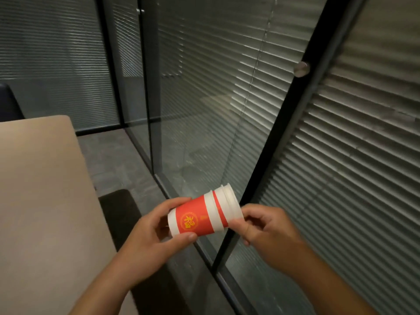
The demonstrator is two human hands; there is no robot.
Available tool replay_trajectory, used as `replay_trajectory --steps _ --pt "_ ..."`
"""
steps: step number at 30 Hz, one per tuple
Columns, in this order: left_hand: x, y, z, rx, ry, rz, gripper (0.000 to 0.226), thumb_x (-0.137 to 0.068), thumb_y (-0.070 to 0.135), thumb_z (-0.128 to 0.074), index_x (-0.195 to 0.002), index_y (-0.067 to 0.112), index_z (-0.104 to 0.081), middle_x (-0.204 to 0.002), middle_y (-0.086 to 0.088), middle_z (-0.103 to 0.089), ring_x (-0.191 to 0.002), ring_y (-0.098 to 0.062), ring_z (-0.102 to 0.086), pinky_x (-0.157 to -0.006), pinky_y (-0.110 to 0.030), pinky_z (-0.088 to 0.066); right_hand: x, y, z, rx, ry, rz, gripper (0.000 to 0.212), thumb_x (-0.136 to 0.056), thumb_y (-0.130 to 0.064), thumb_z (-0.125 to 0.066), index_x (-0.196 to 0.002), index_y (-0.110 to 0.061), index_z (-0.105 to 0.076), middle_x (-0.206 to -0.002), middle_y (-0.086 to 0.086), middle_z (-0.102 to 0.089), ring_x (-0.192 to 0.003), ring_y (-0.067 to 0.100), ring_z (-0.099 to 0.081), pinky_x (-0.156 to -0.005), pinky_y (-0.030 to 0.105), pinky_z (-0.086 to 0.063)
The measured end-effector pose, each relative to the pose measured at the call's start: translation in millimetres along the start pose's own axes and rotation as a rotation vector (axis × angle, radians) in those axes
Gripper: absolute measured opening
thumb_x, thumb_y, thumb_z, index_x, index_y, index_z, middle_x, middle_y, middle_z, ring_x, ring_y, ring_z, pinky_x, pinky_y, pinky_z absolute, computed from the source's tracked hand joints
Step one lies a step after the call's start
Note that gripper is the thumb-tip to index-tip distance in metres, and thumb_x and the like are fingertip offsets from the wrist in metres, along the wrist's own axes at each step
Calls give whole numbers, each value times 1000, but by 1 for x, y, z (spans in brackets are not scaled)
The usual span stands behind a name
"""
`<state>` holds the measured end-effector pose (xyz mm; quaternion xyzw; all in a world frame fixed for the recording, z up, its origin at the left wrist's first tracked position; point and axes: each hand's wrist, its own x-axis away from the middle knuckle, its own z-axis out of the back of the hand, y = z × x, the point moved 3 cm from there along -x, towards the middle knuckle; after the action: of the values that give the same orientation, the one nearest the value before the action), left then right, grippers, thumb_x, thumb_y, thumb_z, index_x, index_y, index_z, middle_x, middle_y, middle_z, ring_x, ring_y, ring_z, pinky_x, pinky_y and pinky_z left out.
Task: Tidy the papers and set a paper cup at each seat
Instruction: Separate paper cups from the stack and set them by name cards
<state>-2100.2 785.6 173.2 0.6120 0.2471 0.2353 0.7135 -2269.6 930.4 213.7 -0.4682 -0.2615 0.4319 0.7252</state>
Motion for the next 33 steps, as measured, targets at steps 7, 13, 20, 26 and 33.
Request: replay_trajectory --steps 7,13,20,26,33 --pt "-81 0 48 -25 226 30 53 -64 19 -80 -109 41 -65 -106 31 -62 -99 6 -63 -69 -15 -57 -141 -5 -26 -76 -181 136 8 -72 -30 -71 -65 -35 -71 -54 -7 -50 -54 10 -47 -54 28 -40" --pt "-131 -16 120 -56 525 74 55 -63 17 -81 -113 32 -64 -104 22 -67 -98 -2 -66 -68 -19 -59 -278 -16 -88 -126 -434 268 8 -74 -34 -72 -69 -39 -70 -56 -9 -54 -56 5 -48 -55 23 -41" --pt "-159 -29 206 -71 827 74 55 -60 17 -79 -113 23 -66 -107 10 -70 -93 -13 -70 -69 -18 -57 -391 -61 -177 -114 -718 439 27 -84 -24 -73 -69 -45 -67 -58 -13 -56 -57 3 -50 -57 25 -43" --pt "-217 -66 296 -40 913 115 51 -67 20 -84 -114 27 -67 -109 7 -70 -99 -17 -69 -72 -23 -58 -495 -79 -250 -39 -820 494 18 -84 -25 -73 -77 -40 -69 -61 -7 -56 -59 4 -50 -56 24 -44" --pt "-352 -81 422 -28 768 170 53 -64 26 -82 -112 43 -65 -108 12 -68 -100 -17 -69 -79 -33 -61 -641 -106 -291 -11 -750 396 19 -84 -20 -74 -72 -33 -68 -54 -5 -48 -52 5 -45 -53 23 -38"
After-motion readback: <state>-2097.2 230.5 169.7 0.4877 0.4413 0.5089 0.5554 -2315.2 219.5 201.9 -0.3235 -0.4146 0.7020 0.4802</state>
